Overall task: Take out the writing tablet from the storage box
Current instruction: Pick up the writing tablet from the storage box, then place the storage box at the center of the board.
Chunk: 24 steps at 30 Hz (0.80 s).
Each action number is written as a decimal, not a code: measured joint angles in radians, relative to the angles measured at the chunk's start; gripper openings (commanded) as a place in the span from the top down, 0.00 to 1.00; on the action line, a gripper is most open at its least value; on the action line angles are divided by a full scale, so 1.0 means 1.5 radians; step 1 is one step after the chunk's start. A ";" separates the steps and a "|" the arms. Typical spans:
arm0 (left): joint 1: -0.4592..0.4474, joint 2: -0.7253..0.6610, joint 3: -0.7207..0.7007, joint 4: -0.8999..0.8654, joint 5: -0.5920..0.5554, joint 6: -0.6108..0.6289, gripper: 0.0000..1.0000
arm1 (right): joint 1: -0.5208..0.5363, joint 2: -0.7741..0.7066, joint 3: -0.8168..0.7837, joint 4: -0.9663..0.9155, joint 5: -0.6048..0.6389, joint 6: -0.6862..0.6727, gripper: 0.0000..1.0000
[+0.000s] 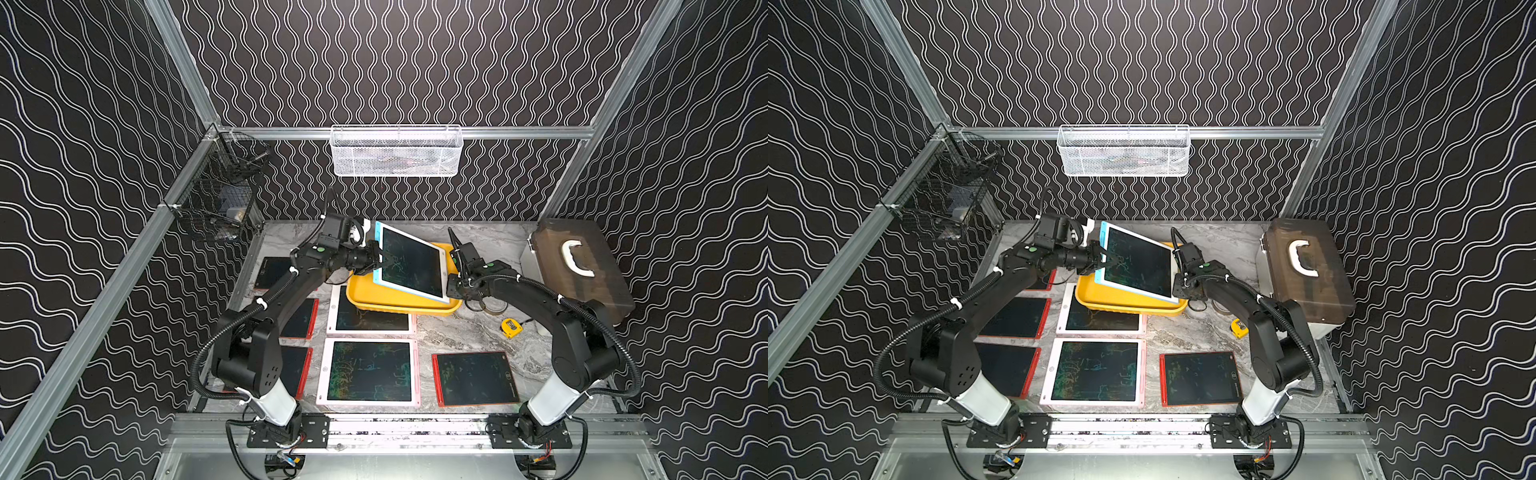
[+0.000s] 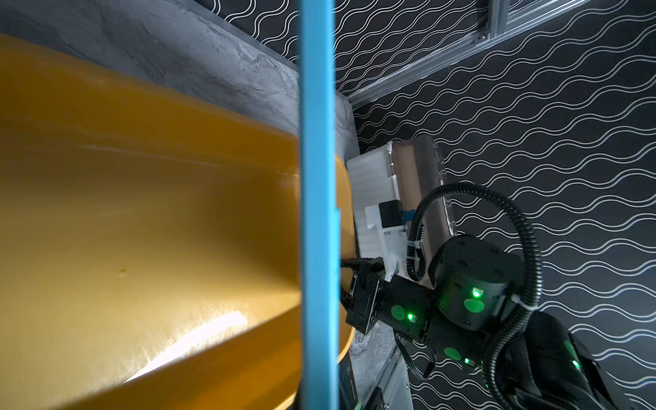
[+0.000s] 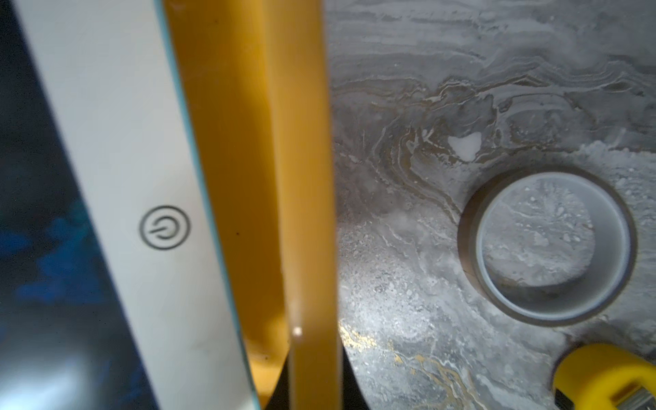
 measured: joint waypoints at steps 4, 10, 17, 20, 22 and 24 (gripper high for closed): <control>0.041 -0.001 0.036 -0.024 0.010 0.005 1.00 | -0.032 0.000 0.008 0.011 0.000 0.000 1.00; 0.096 -0.001 0.071 -0.009 0.029 0.010 1.00 | -0.120 0.006 0.032 0.015 -0.019 -0.025 1.00; 0.113 -0.001 0.067 0.048 0.070 -0.036 1.00 | -0.227 0.108 0.152 0.021 -0.023 -0.074 1.00; 0.114 -0.001 0.062 0.060 0.077 -0.038 1.00 | -0.256 0.182 0.232 0.020 -0.037 -0.099 1.00; 0.114 -0.001 0.059 0.059 0.078 -0.040 1.00 | -0.273 0.241 0.293 0.012 -0.051 -0.119 1.00; 0.114 -0.001 0.059 0.058 0.079 -0.040 1.00 | -0.283 0.293 0.345 0.005 -0.065 -0.141 1.00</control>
